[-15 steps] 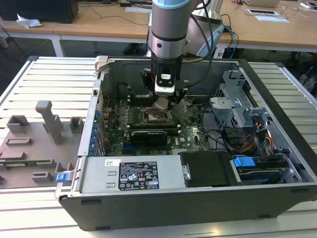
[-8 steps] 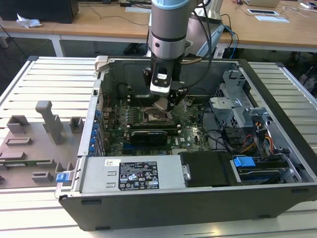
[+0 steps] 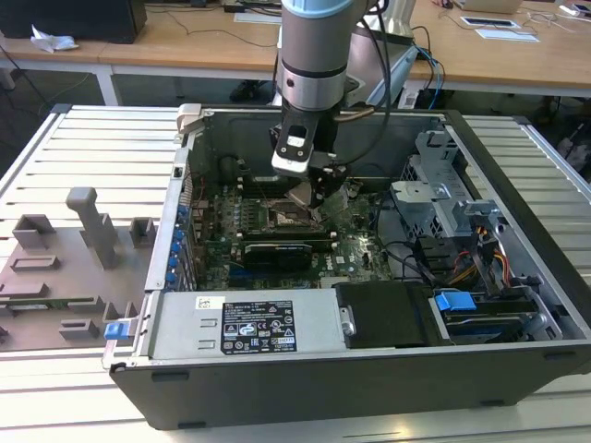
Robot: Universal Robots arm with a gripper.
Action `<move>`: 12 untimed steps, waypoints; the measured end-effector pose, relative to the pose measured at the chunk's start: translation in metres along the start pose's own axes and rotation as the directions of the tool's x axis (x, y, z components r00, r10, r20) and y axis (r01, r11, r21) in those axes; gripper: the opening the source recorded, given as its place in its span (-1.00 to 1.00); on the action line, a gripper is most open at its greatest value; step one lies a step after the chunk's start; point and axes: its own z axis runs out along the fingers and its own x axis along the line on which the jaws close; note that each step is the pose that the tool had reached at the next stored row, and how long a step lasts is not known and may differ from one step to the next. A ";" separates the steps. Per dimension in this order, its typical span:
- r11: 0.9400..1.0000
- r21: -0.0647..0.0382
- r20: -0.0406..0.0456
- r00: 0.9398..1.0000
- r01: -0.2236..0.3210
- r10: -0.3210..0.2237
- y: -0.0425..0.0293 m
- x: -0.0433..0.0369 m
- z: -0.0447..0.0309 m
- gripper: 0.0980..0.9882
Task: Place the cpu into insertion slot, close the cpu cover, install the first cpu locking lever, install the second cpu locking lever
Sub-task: 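Place the cpu into insertion slot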
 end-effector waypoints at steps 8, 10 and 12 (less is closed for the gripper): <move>0.991 -0.003 0.010 0.991 -0.134 0.134 -0.0001 0.0000 0.0008 0.00; 0.984 -0.004 0.014 0.984 -0.179 0.179 -0.0001 0.0000 0.0010 0.00; 0.980 -0.004 0.016 0.980 -0.200 0.200 -0.0001 0.0000 0.0010 0.00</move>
